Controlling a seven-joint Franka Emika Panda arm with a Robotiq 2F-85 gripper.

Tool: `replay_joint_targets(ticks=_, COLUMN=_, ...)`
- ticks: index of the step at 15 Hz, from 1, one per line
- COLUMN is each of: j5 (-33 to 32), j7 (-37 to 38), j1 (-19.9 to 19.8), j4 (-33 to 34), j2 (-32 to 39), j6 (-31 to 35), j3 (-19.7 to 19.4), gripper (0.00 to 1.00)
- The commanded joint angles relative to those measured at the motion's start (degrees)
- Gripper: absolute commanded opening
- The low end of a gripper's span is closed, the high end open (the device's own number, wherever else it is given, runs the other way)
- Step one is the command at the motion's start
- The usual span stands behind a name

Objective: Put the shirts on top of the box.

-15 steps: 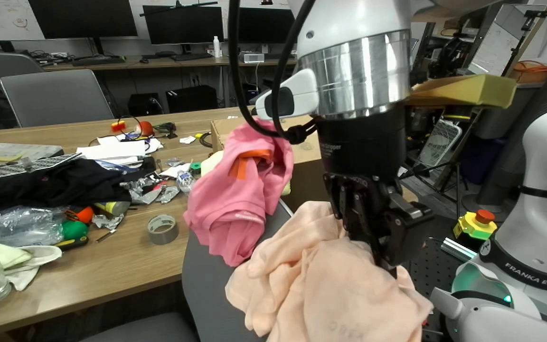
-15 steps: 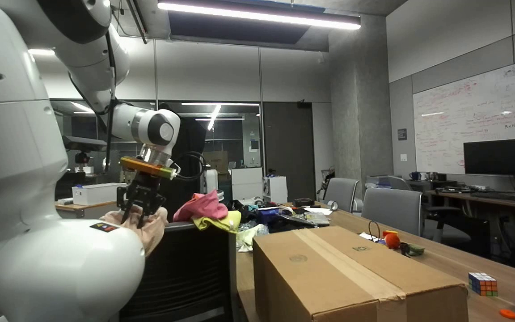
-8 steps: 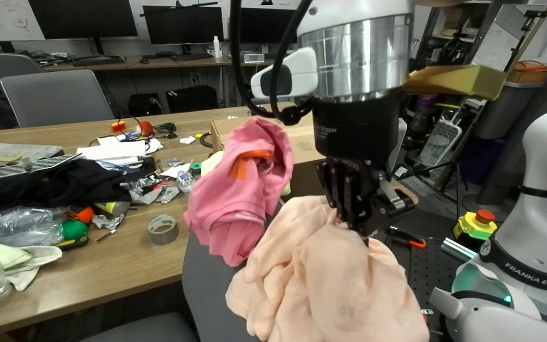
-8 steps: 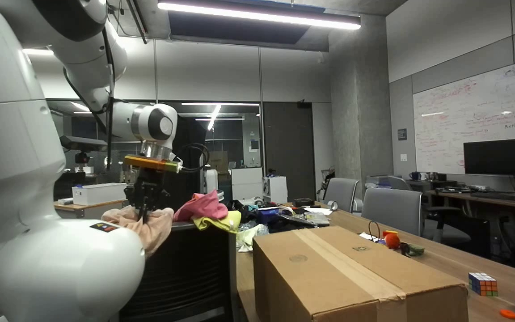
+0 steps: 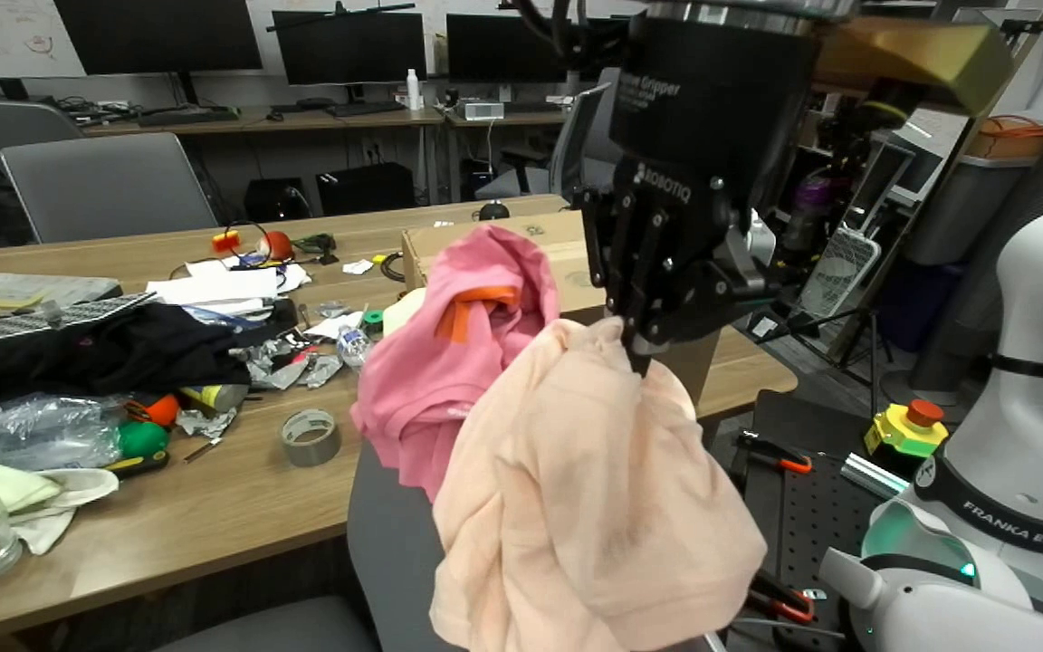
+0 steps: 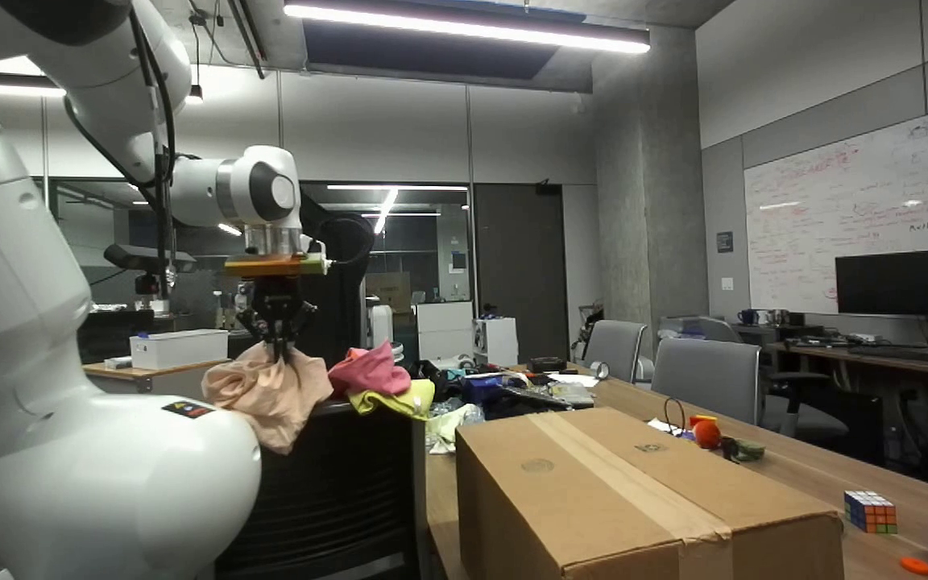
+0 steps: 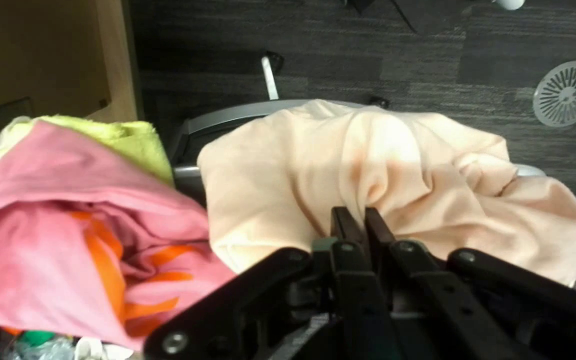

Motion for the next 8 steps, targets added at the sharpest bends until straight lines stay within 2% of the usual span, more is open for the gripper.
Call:
replay_joint_targets(ticks=1, j5=-4.33, j7=1.97, j1=0.76, j4=-2.20, j2=-5.37, j6=4.80, j3=0.47, gripper=0.04)
replay_joint_targets(ticks=8, j5=-16.43, j7=7.33, j1=-1.53, j4=1.94, j2=-9.02, j6=3.63, j3=1.56, gripper=0.04)
